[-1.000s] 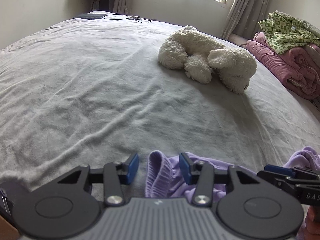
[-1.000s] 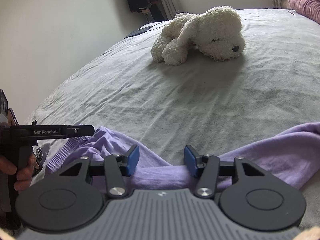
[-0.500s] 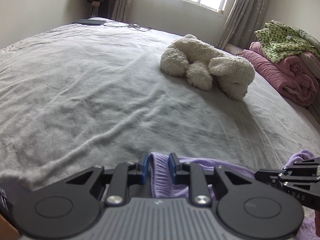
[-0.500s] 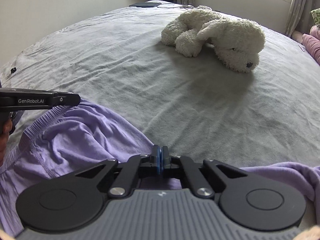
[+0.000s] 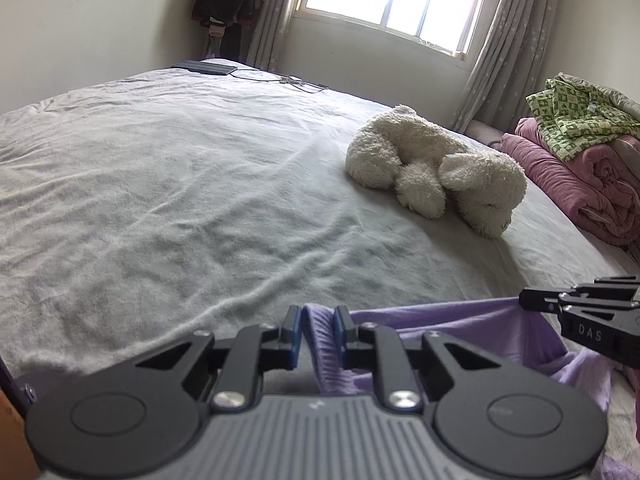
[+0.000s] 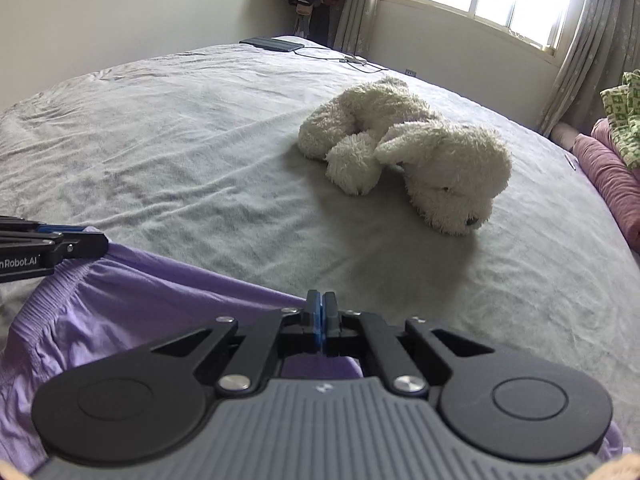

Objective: Fold clothes

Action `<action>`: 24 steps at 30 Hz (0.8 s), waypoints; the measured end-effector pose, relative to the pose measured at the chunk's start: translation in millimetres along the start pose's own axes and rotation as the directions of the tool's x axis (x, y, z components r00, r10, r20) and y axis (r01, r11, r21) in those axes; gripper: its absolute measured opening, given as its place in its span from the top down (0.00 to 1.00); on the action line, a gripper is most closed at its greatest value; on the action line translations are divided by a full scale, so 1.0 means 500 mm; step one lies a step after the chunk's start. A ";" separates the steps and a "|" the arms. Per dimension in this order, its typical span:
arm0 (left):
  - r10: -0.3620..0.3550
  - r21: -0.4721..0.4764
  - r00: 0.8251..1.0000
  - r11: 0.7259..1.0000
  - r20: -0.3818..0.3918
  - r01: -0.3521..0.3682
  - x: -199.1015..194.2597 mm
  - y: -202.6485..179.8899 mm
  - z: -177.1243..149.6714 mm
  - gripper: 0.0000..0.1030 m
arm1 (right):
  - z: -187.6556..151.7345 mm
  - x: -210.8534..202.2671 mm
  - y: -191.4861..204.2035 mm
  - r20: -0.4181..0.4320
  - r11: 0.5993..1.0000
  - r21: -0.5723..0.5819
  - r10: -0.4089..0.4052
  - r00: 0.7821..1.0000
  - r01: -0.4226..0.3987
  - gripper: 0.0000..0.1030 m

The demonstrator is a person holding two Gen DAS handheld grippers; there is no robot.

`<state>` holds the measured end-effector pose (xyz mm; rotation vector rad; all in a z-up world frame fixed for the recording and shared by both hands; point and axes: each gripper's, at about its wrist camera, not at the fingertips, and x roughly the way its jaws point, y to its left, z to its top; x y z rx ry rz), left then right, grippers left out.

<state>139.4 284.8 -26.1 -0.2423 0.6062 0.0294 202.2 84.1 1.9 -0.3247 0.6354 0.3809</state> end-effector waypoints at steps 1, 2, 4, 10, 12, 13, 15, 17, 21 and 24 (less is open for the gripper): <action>0.009 0.003 1.000 1.000 0.009 -0.009 -0.001 0.000 0.000 0.84 | 0.005 0.005 0.003 0.009 1.000 -0.008 -0.008 1.000 0.008 1.00; 0.017 0.007 1.000 1.000 0.016 -0.017 -0.002 -0.001 0.001 0.84 | 0.008 0.010 0.005 0.014 1.000 -0.011 -0.013 1.000 0.013 1.00; 0.034 0.014 0.999 0.999 0.022 -0.034 -0.001 -0.001 0.000 0.85 | 0.014 0.022 0.009 0.026 1.000 -0.015 -0.024 0.999 0.024 1.00; 0.087 0.047 0.996 0.995 0.017 -0.087 0.010 -0.004 -0.005 0.85 | 0.016 0.069 0.029 0.028 0.999 -0.005 -0.052 0.998 0.052 1.00; 0.092 0.049 0.996 0.995 0.007 -0.092 0.014 -0.002 -0.007 0.85 | 0.010 0.091 0.033 0.011 0.999 -0.001 -0.052 0.999 0.052 1.00; 0.092 0.049 0.996 0.995 0.002 -0.092 0.015 -0.001 -0.007 0.85 | 0.005 0.102 0.034 -0.001 0.999 0.006 -0.050 0.999 0.050 1.00; 0.089 0.049 0.996 0.995 -0.002 -0.088 0.016 0.000 -0.008 0.84 | -0.006 0.122 0.036 -0.018 0.999 0.016 -0.047 0.999 0.047 1.00; 0.084 0.048 0.996 0.995 -0.004 -0.084 0.016 0.000 -0.009 0.83 | -0.014 0.127 0.041 0.000 0.998 0.005 -0.055 0.998 0.055 0.99; 0.087 0.053 0.996 0.995 0.012 -0.087 0.007 -0.003 -0.007 0.73 | -0.010 0.118 0.027 0.000 0.999 0.037 -0.032 0.999 0.032 0.88; 0.094 0.062 0.995 0.993 0.039 -0.096 -0.005 -0.008 -0.005 0.60 | -0.010 0.100 0.000 -0.007 0.995 0.097 -0.018 1.000 0.019 0.71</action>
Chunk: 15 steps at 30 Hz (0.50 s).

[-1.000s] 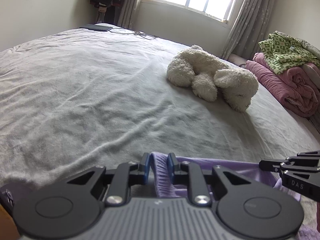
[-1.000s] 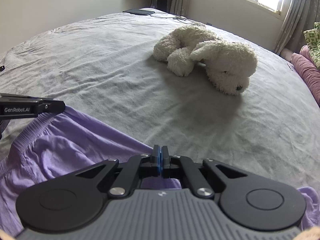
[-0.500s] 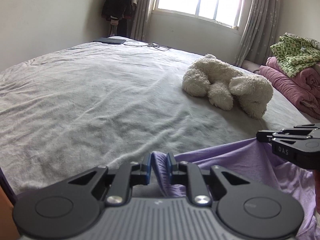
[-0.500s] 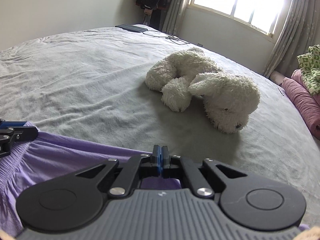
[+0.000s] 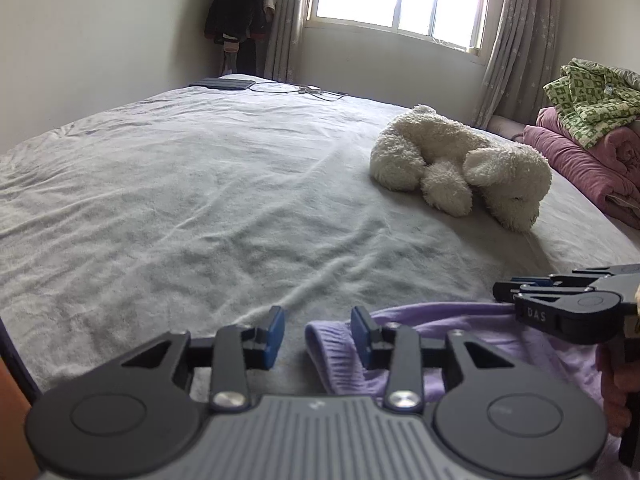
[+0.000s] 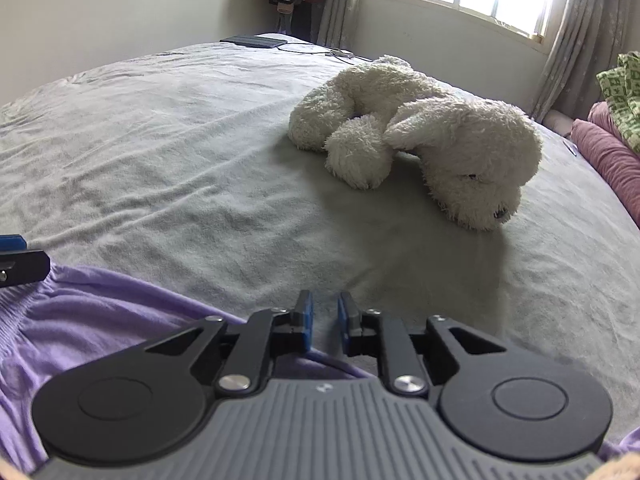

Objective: Fold clothes

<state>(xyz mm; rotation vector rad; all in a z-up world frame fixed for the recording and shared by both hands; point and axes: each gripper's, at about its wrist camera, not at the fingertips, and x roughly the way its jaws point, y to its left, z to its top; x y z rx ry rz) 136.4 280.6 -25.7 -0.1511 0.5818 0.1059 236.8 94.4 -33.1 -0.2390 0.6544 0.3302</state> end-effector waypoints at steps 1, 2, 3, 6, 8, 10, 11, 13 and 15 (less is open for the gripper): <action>-0.001 0.003 1.000 1.000 0.011 0.001 -0.005 -0.001 0.001 0.57 | -0.002 -0.009 -0.011 0.000 1.000 0.017 0.005 1.000 -0.005 0.68; -0.005 0.002 1.000 1.000 0.020 0.005 -0.011 -0.002 0.003 0.56 | -0.005 -0.019 -0.022 0.000 1.000 0.030 0.008 1.000 -0.008 0.64; -0.011 0.002 1.000 1.000 0.026 0.011 -0.017 -0.004 0.005 0.54 | -0.009 -0.030 -0.035 -0.003 0.999 0.044 0.009 1.000 -0.009 0.64; -0.033 0.015 0.998 0.999 0.049 0.032 -0.037 -0.016 0.009 0.50 | -0.029 -0.065 -0.090 -0.022 0.996 0.084 -0.006 1.000 0.007 0.64; -0.054 0.031 0.997 0.998 0.064 0.052 -0.048 -0.029 0.008 0.49 | -0.044 -0.090 -0.134 -0.033 0.994 0.106 -0.035 0.999 0.038 0.63; -0.080 0.051 0.994 0.996 0.071 0.077 -0.057 -0.044 0.006 0.48 | -0.061 -0.115 -0.181 -0.046 0.988 0.130 -0.077 0.996 0.082 0.62; -0.094 0.060 0.993 0.994 0.074 0.089 -0.061 -0.051 0.005 0.47 | -0.070 -0.130 -0.205 -0.054 0.984 0.144 -0.097 0.994 0.104 0.62; -0.119 0.071 0.990 0.991 0.073 0.114 -0.065 -0.063 0.002 0.47 | -0.088 -0.158 -0.252 -0.070 0.974 0.173 -0.138 0.988 0.149 0.62; -0.140 0.078 0.988 0.988 0.067 0.135 -0.067 -0.074 -0.002 0.46 | -0.106 -0.183 -0.290 -0.081 0.963 0.190 -0.179 0.981 0.191 0.61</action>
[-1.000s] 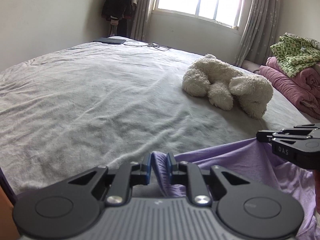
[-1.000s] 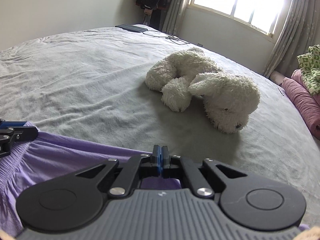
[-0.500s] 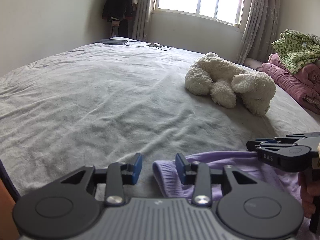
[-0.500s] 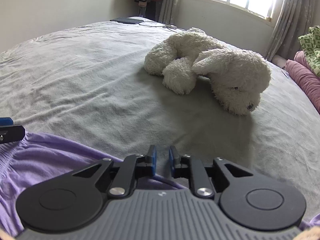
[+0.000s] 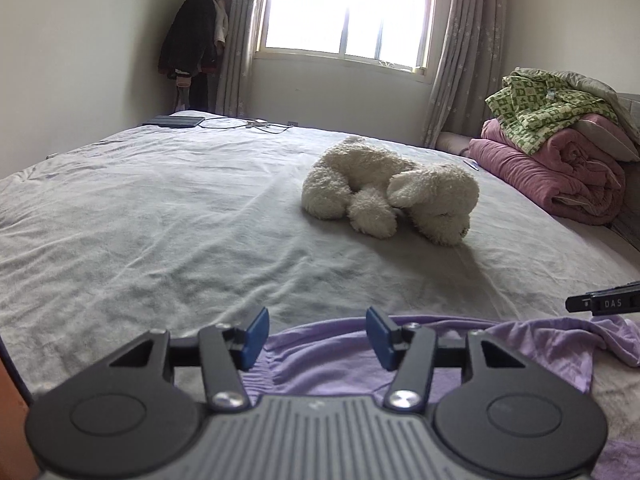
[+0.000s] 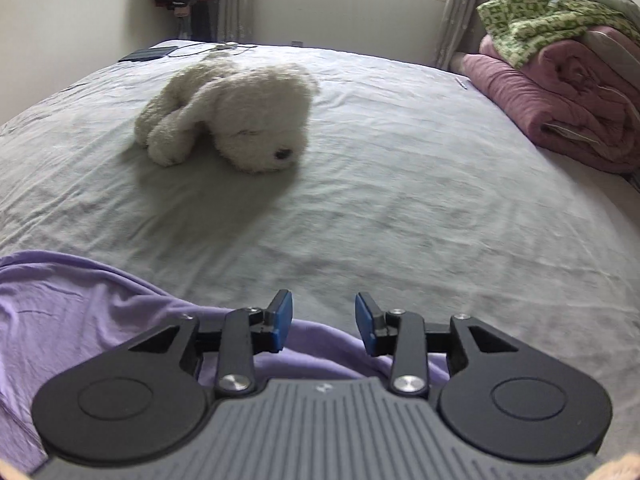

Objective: Fold clothes

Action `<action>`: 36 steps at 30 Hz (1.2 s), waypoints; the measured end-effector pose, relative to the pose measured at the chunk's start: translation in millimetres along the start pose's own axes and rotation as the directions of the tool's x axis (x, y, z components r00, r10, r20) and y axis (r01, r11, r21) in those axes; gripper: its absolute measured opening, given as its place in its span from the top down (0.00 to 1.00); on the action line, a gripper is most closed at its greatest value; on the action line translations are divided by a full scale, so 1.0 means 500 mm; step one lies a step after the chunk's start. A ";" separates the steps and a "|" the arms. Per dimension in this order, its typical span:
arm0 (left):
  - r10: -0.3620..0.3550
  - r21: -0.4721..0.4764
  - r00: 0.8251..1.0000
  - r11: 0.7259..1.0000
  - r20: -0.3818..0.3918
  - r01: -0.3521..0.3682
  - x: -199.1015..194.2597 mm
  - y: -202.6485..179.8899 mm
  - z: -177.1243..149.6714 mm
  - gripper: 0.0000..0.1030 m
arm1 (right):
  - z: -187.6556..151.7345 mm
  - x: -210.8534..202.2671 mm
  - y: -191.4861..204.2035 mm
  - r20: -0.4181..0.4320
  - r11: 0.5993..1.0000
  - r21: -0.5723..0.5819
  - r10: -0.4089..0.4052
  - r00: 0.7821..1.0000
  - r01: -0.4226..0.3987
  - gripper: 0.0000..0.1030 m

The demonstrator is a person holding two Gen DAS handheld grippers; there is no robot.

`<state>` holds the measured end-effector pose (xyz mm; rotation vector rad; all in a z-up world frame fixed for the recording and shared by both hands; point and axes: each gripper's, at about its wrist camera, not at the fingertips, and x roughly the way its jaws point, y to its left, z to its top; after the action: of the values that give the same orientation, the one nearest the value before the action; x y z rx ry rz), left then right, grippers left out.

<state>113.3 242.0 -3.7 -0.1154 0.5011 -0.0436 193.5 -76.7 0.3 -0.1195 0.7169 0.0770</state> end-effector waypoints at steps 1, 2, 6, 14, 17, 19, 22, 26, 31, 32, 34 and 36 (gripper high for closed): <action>-0.009 0.003 1.000 1.000 -0.004 0.009 0.000 -0.006 -0.001 0.46 | -0.007 -0.007 -0.021 -0.002 1.000 0.008 -0.021 1.000 0.021 0.59; -0.016 0.008 1.000 1.000 -0.009 0.016 -0.001 -0.012 -0.002 0.46 | -0.014 -0.015 -0.042 -0.005 0.999 0.016 -0.041 0.999 0.042 0.58; -0.055 0.024 0.998 0.998 -0.023 0.056 -0.002 -0.041 -0.003 0.44 | -0.043 -0.037 -0.119 -0.014 0.991 0.077 -0.104 0.994 0.105 0.58; -0.177 0.059 0.976 0.981 -0.125 0.185 0.035 -0.171 0.035 0.43 | -0.078 -0.061 -0.245 -0.058 0.970 0.202 -0.128 0.990 0.138 0.58; -0.205 0.108 0.966 0.969 -0.157 0.223 0.054 -0.245 0.067 0.43 | -0.094 -0.073 -0.278 -0.080 0.963 0.235 -0.119 0.990 0.135 0.58; -0.209 0.141 0.965 0.963 -0.159 0.231 0.067 -0.288 0.086 0.43 | -0.104 -0.083 -0.293 -0.085 0.958 0.260 -0.101 0.991 0.120 0.58; -0.221 0.149 0.962 0.958 -0.162 0.245 0.093 -0.338 0.098 0.43 | -0.119 -0.095 -0.309 -0.091 0.946 0.316 -0.041 0.995 0.068 0.58; -0.252 0.093 0.954 0.959 -0.159 0.269 0.126 -0.366 0.077 0.43 | -0.139 -0.096 -0.313 -0.093 0.922 0.385 0.073 0.993 -0.032 0.58; -0.284 0.001 0.944 0.958 -0.169 0.288 0.184 -0.353 0.037 0.47 | -0.123 -0.082 -0.316 -0.070 0.943 0.333 0.041 0.997 -0.016 0.58; -0.271 -0.009 0.943 0.961 -0.192 0.275 0.195 -0.350 0.034 0.47 | -0.122 -0.077 -0.321 -0.065 0.944 0.329 0.032 0.997 -0.009 0.58; -0.270 -0.003 0.939 0.961 -0.213 0.275 0.206 -0.345 0.029 0.47 | -0.127 -0.066 -0.333 -0.069 0.939 0.344 0.034 0.997 -0.008 0.58; -0.271 -0.009 0.937 0.961 -0.220 0.275 0.211 -0.343 0.027 0.47 | -0.135 -0.058 -0.341 -0.074 0.930 0.365 0.062 0.995 -0.031 0.58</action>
<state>209.6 65.5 -21.5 -0.1596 0.7033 -0.3373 146.5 -255.5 -16.9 0.2516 0.8078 -0.0171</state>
